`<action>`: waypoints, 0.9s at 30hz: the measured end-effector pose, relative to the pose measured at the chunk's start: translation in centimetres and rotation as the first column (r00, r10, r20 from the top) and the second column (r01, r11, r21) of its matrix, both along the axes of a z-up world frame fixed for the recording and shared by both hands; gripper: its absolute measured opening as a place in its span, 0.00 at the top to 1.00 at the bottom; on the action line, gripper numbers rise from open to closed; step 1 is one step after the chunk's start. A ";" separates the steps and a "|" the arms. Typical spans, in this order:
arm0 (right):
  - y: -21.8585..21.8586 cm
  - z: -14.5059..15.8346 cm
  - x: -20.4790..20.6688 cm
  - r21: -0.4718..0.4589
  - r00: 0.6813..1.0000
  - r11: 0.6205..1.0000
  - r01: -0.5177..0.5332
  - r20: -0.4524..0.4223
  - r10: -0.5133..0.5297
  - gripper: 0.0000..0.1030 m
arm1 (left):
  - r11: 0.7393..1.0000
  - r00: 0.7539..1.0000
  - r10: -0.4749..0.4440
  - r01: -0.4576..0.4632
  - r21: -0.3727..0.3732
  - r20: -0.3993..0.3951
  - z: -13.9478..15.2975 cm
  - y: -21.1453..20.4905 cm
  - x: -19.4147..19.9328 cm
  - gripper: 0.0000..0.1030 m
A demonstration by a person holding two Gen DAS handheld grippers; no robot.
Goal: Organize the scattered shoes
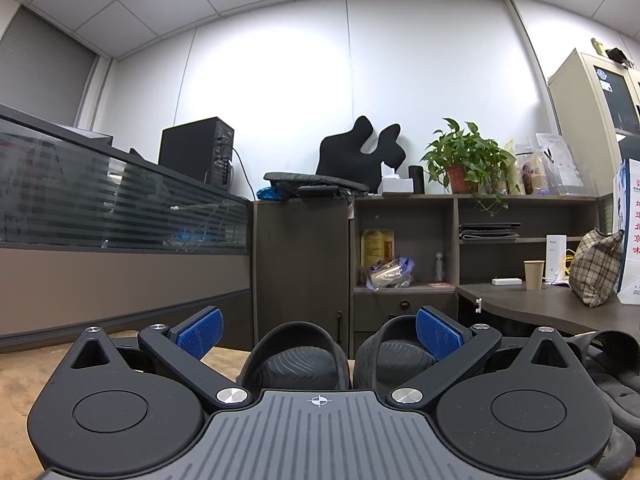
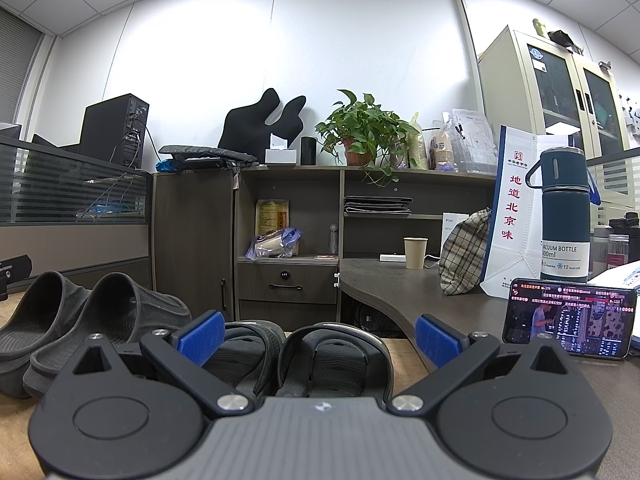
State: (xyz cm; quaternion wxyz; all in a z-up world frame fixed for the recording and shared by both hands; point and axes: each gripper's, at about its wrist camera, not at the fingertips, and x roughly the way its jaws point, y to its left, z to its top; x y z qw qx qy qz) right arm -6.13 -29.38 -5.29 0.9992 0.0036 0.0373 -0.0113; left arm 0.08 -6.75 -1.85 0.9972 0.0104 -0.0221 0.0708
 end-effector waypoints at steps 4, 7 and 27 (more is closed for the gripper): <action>-0.1 0.1 0.0 0.006 1.000 1.000 0.003 0.002 -0.003 0.00 | 1.000 1.000 -0.021 0.021 0.002 0.008 0.1 0.0 -0.1 0.00; -0.2 0.1 0.0 0.010 1.000 1.000 0.005 0.002 -0.005 0.00 | 0.999 0.999 -0.049 0.049 0.011 0.017 0.1 -0.2 -0.2 0.00; -0.2 0.1 0.0 0.010 1.000 1.000 0.007 0.004 -0.007 0.00 | 1.000 0.999 -0.020 0.020 0.000 -0.046 0.1 0.0 1.1 0.00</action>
